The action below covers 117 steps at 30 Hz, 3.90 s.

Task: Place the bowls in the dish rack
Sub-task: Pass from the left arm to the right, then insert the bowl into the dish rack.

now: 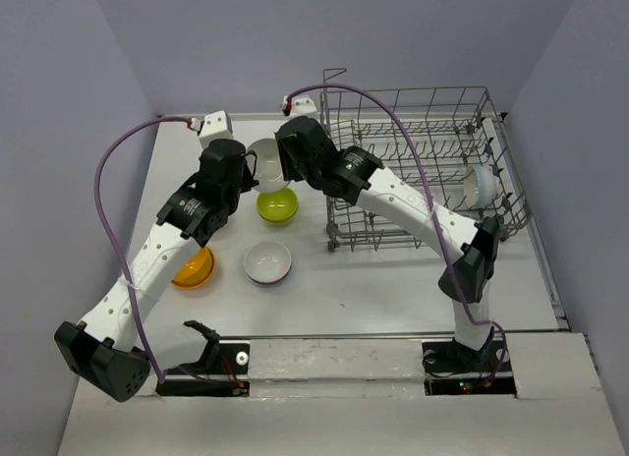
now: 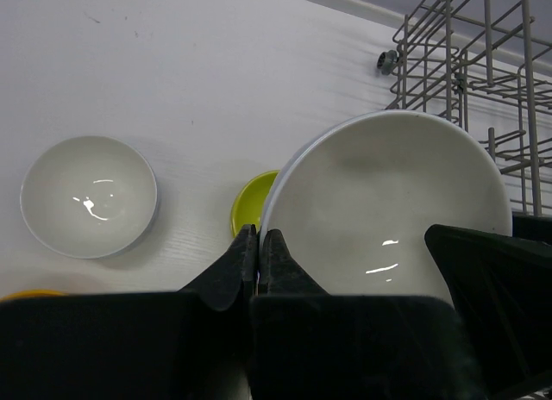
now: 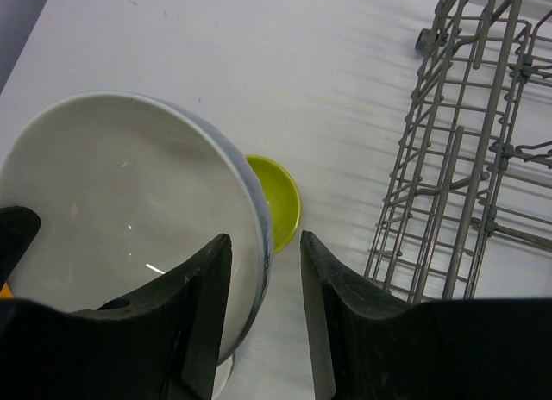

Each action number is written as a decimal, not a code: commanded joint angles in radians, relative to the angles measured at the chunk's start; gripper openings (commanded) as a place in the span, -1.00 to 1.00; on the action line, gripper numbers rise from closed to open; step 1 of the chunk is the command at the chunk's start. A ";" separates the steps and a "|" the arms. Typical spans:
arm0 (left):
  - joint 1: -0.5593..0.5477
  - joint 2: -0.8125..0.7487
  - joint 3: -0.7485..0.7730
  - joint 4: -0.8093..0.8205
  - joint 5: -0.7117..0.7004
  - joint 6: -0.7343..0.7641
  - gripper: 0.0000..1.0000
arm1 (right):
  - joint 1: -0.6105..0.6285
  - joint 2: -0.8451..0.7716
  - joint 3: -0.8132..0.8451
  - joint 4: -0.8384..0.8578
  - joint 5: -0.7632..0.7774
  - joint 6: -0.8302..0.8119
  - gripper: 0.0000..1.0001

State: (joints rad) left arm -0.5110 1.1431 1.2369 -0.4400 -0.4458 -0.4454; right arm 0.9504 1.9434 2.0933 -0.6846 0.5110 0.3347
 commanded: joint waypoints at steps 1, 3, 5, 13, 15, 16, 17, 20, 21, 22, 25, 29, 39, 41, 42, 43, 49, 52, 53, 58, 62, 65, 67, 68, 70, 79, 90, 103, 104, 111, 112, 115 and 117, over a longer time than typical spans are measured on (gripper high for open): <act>-0.011 -0.049 0.062 0.072 -0.025 -0.015 -1.00 | 0.008 0.017 0.045 0.036 0.003 -0.014 -0.13; -0.012 -0.048 0.065 0.070 -0.028 -0.015 -1.00 | 0.008 0.017 0.047 0.036 0.004 -0.014 -0.14; -0.012 -0.049 0.065 0.069 -0.028 -0.016 -1.00 | 0.008 0.020 0.054 0.036 0.006 -0.017 -0.15; -0.017 -0.049 0.062 0.066 -0.028 -0.018 -1.00 | 0.008 0.029 0.074 0.036 0.032 -0.025 -0.26; -0.018 -0.051 0.061 0.069 -0.028 -0.019 -1.00 | 0.008 0.028 0.079 0.036 0.034 -0.029 -0.27; -0.018 -0.051 0.059 0.069 -0.028 -0.019 -1.00 | 0.008 0.028 0.082 0.036 0.034 -0.031 -0.27; -0.018 -0.049 0.059 0.069 -0.028 -0.019 -1.00 | 0.008 0.029 0.083 0.036 0.035 -0.033 -0.27; -0.020 -0.046 0.061 0.069 -0.030 -0.019 -1.00 | 0.008 0.028 0.082 0.036 0.038 -0.036 -0.34; -0.020 -0.046 0.061 0.067 -0.030 -0.019 -1.00 | 0.008 0.026 0.080 0.036 0.041 -0.034 -0.36; -0.020 -0.045 0.061 0.069 -0.028 -0.021 -1.00 | 0.008 0.025 0.074 0.036 0.044 -0.036 -0.37; -0.023 -0.043 0.065 0.072 -0.027 -0.021 -1.00 | 0.008 0.022 0.071 0.036 0.047 -0.037 -0.46; -0.024 -0.037 0.067 0.072 -0.028 -0.019 -1.00 | 0.008 0.017 0.065 0.036 0.055 -0.036 -0.62; -0.035 -0.031 0.090 0.075 -0.022 -0.016 -0.91 | 0.008 0.000 0.057 0.037 0.069 -0.034 -0.99; -0.038 -0.023 0.102 0.073 -0.022 -0.012 -0.75 | 0.008 -0.012 0.057 0.037 0.072 -0.034 -0.99; -0.040 -0.022 0.105 0.073 -0.024 -0.012 -0.58 | 0.008 -0.017 0.056 0.039 0.073 -0.037 -0.99; -0.043 -0.020 0.110 0.073 -0.024 -0.013 -0.52 | 0.008 -0.023 0.054 0.039 0.075 -0.037 -0.99; -0.064 -0.005 0.140 0.072 -0.022 -0.006 0.13 | 0.008 -0.075 0.025 0.042 0.102 -0.051 -0.99; -0.077 -0.003 0.170 0.058 -0.033 -0.004 0.35 | 0.008 -0.122 -0.009 0.051 0.171 -0.072 -0.99; -0.078 -0.006 0.180 0.054 -0.036 -0.001 0.39 | 0.008 -0.139 -0.018 0.051 0.191 -0.080 -0.99; -0.083 -0.052 0.242 0.038 -0.039 0.040 0.44 | -0.001 -0.254 -0.093 0.072 0.383 -0.167 -0.99; -0.081 -0.094 0.242 0.040 0.024 0.079 0.46 | -0.109 -0.359 -0.203 0.199 0.613 -0.318 -0.98; -0.081 -0.129 0.167 0.075 0.104 0.091 0.46 | -0.300 -0.394 -0.263 0.221 0.638 -0.387 -0.99; -0.081 -0.163 0.113 0.098 0.148 0.105 0.50 | -0.395 -0.435 -0.346 0.406 0.691 -0.517 -0.99; -0.081 -0.167 0.099 0.103 0.160 0.109 0.51 | -0.416 -0.458 -0.383 0.475 0.705 -0.577 -0.99; -0.081 -0.174 0.067 0.103 0.194 0.116 0.52 | -0.494 -0.469 -0.485 0.701 0.737 -0.764 -0.99; -0.080 -0.194 -0.102 0.202 0.291 0.111 0.67 | -0.602 -0.396 -0.769 1.308 0.735 -1.369 -0.99; -0.098 -0.217 -0.185 0.276 0.337 0.091 0.75 | -0.602 -0.345 -0.901 1.585 0.762 -1.649 -0.99; -0.152 -0.250 -0.247 0.313 0.282 0.093 0.83 | -0.512 -0.179 -0.980 2.133 0.845 -2.171 -0.99; -0.152 -0.256 -0.263 0.313 0.271 0.097 0.84 | -0.512 -0.170 -0.980 2.134 0.845 -2.171 -0.99; -0.153 -0.267 -0.297 0.313 0.231 0.108 0.88 | -0.512 -0.143 -0.954 2.077 0.857 -2.145 -0.99; -0.153 -0.266 -0.297 0.313 0.231 0.109 0.88 | -0.512 -0.141 -0.955 2.077 0.859 -2.145 -0.99; -0.153 -0.263 -0.300 0.316 0.239 0.108 0.89 | -0.512 -0.143 -0.986 2.082 0.853 -2.143 -0.99; -0.155 -0.261 -0.301 0.317 0.240 0.108 0.89 | -0.512 -0.143 -1.007 2.093 0.850 -2.145 -0.99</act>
State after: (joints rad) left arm -0.6601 0.8993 0.9413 -0.1722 -0.1925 -0.3492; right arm 0.4393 1.8088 1.0996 1.2434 1.3750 -1.8034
